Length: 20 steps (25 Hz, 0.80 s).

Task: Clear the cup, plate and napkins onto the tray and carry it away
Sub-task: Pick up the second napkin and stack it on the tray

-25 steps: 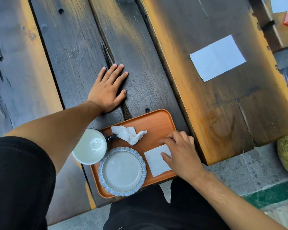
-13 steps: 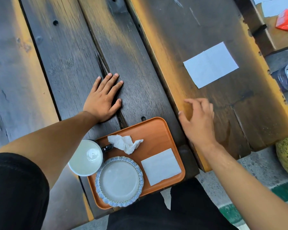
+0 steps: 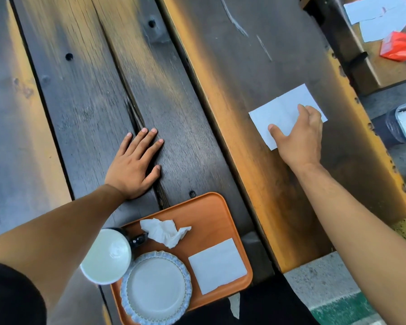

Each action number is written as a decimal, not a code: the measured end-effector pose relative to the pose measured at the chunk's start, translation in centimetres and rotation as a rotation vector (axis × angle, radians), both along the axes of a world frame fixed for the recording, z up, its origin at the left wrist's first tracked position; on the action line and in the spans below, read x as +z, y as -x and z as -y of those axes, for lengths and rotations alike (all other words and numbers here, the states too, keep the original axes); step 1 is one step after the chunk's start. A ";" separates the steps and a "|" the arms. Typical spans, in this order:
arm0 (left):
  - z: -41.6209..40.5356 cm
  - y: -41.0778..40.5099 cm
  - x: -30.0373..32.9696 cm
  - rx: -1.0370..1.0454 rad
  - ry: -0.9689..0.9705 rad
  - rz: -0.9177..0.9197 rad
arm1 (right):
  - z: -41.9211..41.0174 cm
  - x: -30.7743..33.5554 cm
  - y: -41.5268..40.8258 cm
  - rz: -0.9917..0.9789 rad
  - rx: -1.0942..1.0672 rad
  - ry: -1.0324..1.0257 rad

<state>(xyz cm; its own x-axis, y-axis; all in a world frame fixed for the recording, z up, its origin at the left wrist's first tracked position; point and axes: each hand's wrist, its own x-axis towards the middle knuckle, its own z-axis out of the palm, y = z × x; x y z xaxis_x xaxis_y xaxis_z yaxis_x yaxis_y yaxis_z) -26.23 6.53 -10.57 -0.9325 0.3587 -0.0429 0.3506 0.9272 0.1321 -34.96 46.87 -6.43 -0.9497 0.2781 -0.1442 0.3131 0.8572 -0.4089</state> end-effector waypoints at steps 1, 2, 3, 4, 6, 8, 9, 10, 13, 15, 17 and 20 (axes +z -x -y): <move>0.0 0.0 0.0 -0.001 0.000 0.001 | -0.1 -0.1 0.5 0.012 0.001 -0.011; 0.0 0.1 0.1 -0.002 -0.001 0.001 | -0.1 -0.3 0.9 0.024 0.002 -0.026; 0.0 0.0 0.1 -0.003 -0.003 0.000 | -0.1 -0.3 1.2 0.034 -0.001 -0.041; 0.0 0.0 0.1 -0.004 -0.004 0.000 | -0.1 -0.4 1.4 0.041 -0.003 -0.052; 0.0 0.0 0.1 -0.006 -0.004 0.001 | 0.0 -0.5 1.8 0.050 -0.002 -0.060; 0.1 0.0 0.1 -0.008 -0.003 0.002 | 0.1 -0.5 2.0 0.050 0.007 -0.066; 0.1 0.0 0.1 -0.008 -0.002 0.003 | 0.1 -0.5 2.0 0.053 0.010 -0.066; 0.1 0.0 0.1 -0.008 -0.001 0.003 | 0.2 -0.4 2.0 0.056 0.010 -0.065; 0.1 0.1 0.0 -0.011 0.006 0.008 | 0.2 -0.2 2.0 0.057 0.017 -0.078; 0.1 0.1 0.0 -0.011 0.009 0.012 | 0.2 0.0 1.9 0.054 0.035 -0.090; 0.1 0.0 -0.1 -0.010 0.011 0.013 | 0.2 0.1 1.9 0.052 0.049 -0.093; 0.1 0.1 0.0 -0.010 0.012 0.010 | 0.2 0.0 1.7 0.035 0.057 -0.103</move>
<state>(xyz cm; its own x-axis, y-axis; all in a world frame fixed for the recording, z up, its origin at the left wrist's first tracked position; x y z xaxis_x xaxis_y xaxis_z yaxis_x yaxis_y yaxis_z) -26.29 6.48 -10.60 -0.9282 0.3678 -0.0567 0.3589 0.9250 0.1248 -36.67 46.65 -6.44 -0.9593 0.2390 -0.1505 0.2752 0.9110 -0.3073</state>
